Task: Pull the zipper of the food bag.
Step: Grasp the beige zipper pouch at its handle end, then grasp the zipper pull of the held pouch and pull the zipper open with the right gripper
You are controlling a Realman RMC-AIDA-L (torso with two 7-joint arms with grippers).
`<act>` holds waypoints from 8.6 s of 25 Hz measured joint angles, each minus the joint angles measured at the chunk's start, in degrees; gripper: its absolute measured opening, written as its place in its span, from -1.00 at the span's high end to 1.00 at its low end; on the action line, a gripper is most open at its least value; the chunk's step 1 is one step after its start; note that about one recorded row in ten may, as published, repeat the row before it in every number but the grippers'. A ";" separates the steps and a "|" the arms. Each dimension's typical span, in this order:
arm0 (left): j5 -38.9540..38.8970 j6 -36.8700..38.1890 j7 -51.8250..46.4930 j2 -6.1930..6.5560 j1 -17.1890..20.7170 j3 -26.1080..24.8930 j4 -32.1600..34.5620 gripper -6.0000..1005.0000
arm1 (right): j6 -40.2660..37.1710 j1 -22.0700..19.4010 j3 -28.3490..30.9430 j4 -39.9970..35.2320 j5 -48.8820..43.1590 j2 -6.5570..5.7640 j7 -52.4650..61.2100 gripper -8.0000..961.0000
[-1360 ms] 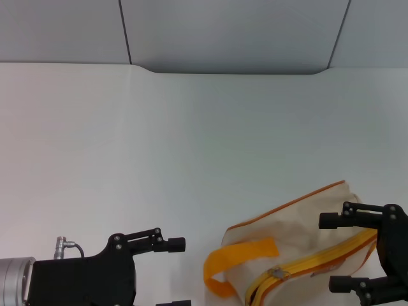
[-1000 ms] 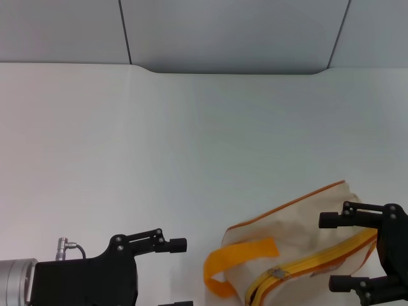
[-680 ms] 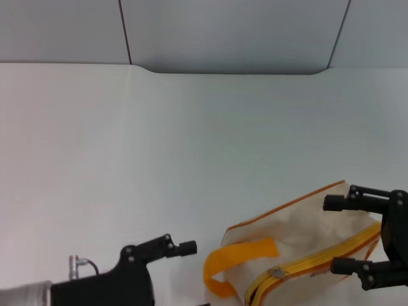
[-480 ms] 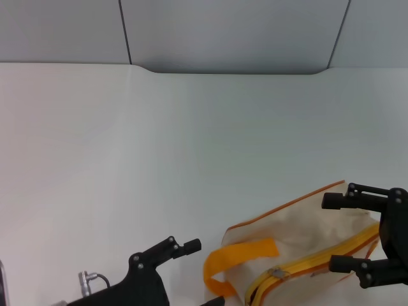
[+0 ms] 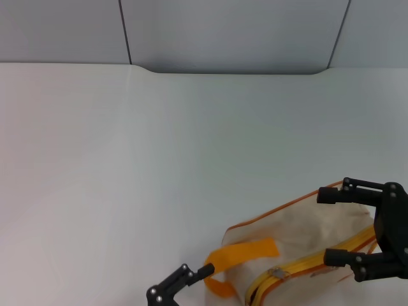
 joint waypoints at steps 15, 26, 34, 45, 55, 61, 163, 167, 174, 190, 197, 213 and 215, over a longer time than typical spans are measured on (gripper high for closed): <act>-4.88 -19.52 11.37 -0.09 6.07 -0.66 -16.38 -0.41 | 0.92 0.22 0.08 0.38 0.56 0.26 0.18 -0.76; -9.53 -25.38 11.93 -0.09 5.95 -0.29 -20.22 -0.36 | 1.13 0.20 0.08 0.10 0.81 0.28 0.81 -0.76; -12.97 -27.37 10.70 -0.08 2.88 0.66 -21.01 -0.33 | 1.15 -0.07 0.18 0.00 1.45 0.44 0.81 -0.76; -12.58 -26.99 9.50 -0.10 0.03 1.65 -19.40 0.13 | 1.13 -0.19 1.38 0.04 1.55 0.44 0.59 -0.76; -12.59 -24.77 9.61 -0.10 -0.67 1.62 -18.70 0.46 | 1.13 -0.64 1.75 0.08 1.55 0.48 0.45 -0.76; -12.60 -24.31 9.61 -0.10 -1.01 1.70 -18.21 0.56 | 1.09 -0.63 2.42 0.04 1.55 0.52 0.43 -0.76; -12.88 4.81 34.23 0.08 -15.68 -9.55 2.08 0.85 | 25.59 -0.98 21.23 58.14 8.40 2.37 -100.15 -0.74; -12.85 4.81 34.23 0.08 -15.79 -9.56 2.07 0.85 | 25.37 -0.45 21.47 58.56 8.40 2.37 -101.78 -0.71; -12.76 4.81 34.23 0.04 -15.85 -9.56 1.49 0.85 | 25.03 0.38 21.68 58.84 8.40 2.37 -102.48 -0.67; -12.55 4.71 34.22 0.08 -15.77 -9.55 1.29 0.84 | 23.54 0.51 21.80 59.75 8.46 2.37 -105.05 -0.53; -12.53 4.75 34.22 0.08 -15.70 -9.55 1.29 0.83 | 23.51 0.29 21.71 60.67 8.45 2.37 -107.84 -0.29; -12.57 4.70 34.05 0.08 -15.80 -9.26 1.29 0.82 | 25.60 0.21 21.80 62.12 8.45 2.37 -108.52 0.94; -12.58 4.64 33.92 0.08 -15.83 -9.43 1.30 0.82 | 26.22 -0.55 21.70 62.39 8.51 2.37 -108.50 0.99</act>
